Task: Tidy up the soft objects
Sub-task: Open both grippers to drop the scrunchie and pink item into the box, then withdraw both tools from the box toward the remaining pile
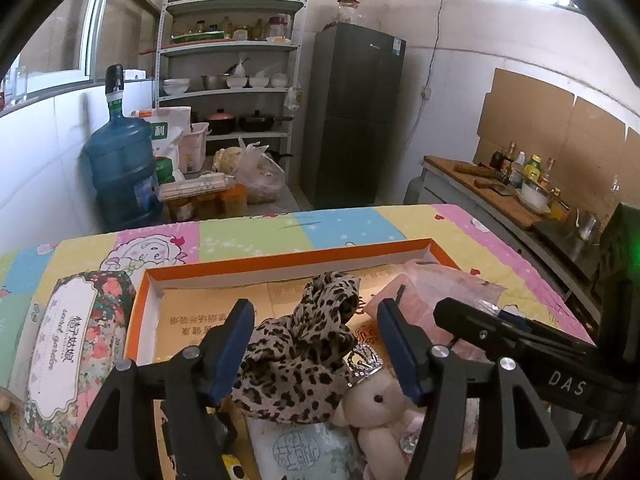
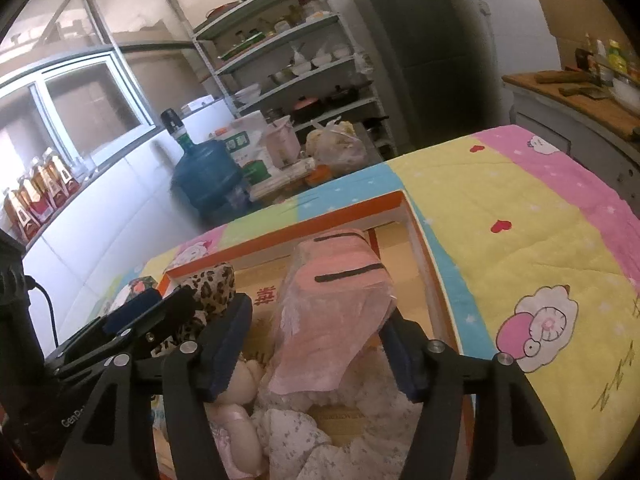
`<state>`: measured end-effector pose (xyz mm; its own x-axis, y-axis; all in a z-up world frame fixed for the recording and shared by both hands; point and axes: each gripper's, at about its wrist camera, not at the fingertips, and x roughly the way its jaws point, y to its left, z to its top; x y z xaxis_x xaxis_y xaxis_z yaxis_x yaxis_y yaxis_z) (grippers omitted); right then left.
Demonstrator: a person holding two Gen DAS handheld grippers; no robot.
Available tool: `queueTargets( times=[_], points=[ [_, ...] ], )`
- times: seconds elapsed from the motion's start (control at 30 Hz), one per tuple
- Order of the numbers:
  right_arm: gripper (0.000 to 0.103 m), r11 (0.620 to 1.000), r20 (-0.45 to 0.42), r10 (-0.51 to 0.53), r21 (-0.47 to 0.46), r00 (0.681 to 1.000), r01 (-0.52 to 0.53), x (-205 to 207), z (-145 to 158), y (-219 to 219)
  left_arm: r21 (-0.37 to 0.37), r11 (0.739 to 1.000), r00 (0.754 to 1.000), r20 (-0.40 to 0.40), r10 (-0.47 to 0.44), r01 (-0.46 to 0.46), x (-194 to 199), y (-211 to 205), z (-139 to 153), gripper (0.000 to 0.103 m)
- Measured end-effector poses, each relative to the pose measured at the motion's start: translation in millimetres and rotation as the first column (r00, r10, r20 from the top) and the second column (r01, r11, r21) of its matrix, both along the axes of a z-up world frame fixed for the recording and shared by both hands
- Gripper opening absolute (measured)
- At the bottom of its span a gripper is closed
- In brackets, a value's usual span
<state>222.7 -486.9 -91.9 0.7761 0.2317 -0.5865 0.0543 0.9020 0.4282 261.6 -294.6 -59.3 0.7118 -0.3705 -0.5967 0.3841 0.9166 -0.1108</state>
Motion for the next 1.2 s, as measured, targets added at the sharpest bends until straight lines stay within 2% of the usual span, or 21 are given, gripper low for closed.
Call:
queueTargets(
  times=[0.13,0.37,0.6,1.2],
  points=[
    [0.074,1.000,0.003,-0.020,-0.022,1.000,0.020,-6,4,-1,0.000,1.000,1.000,0.025,0.002,-0.002,-9,2,7,0.065],
    [0.074,0.999,0.011,-0.042,-0.033,0.999,0.042,-23,11,-1,-0.008,1.000,0.999,0.051,0.010,-0.010,-22,10,20,0.065],
    [0.074,0.993,0.045,-0.061,-0.097,0.997,0.065,-40,28,10,-0.011,1.000,0.997,0.079,0.015,-0.014,-38,22,33,0.065],
    [0.074,0.986,0.134,0.000,-0.168,0.991,0.022,-75,69,69,-0.026,0.996,0.981,0.173,0.092,-0.088,-84,82,66,0.065]
  ],
)
